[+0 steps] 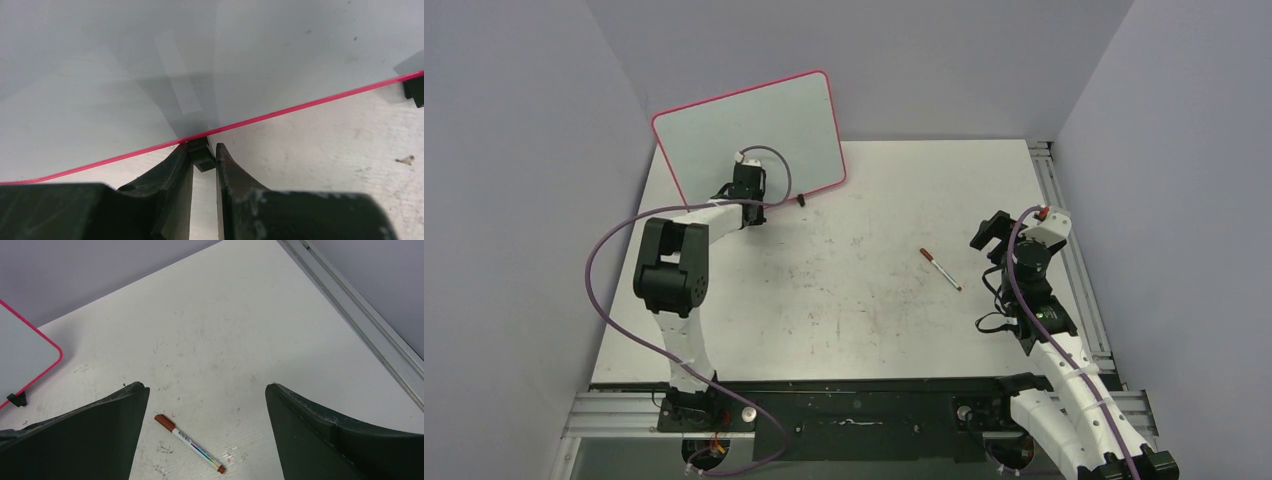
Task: Write a sentence on the whiteboard
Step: Move the whiteboard to the center of the board.
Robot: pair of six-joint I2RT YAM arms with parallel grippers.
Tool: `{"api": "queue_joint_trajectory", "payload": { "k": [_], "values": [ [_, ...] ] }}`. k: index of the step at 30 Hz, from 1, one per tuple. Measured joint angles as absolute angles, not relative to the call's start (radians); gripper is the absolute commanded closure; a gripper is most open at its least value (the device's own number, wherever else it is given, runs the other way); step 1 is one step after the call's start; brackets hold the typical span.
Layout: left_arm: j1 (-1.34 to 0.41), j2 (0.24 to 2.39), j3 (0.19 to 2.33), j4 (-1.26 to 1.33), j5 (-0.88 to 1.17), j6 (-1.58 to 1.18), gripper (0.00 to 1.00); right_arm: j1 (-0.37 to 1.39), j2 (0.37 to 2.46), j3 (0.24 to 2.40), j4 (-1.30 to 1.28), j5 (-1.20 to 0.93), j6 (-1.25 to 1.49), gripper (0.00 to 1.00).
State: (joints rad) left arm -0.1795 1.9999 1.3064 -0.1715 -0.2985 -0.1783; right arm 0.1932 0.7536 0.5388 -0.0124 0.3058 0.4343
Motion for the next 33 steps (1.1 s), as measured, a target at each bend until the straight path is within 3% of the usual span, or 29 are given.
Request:
{"api": "queue_joint_trajectory", "payload": {
  "k": [15,33],
  "values": [
    [-0.299,1.922,1.211,-0.105,-0.250,-0.002,1.00,0.193,0.754,0.539,-0.014,0.305,0.434,0.10],
    [-0.322,1.921,1.222,-0.133,-0.129,0.110,1.00,0.193,0.759,0.539,-0.017,0.297,0.432,0.10]
  ]
}}
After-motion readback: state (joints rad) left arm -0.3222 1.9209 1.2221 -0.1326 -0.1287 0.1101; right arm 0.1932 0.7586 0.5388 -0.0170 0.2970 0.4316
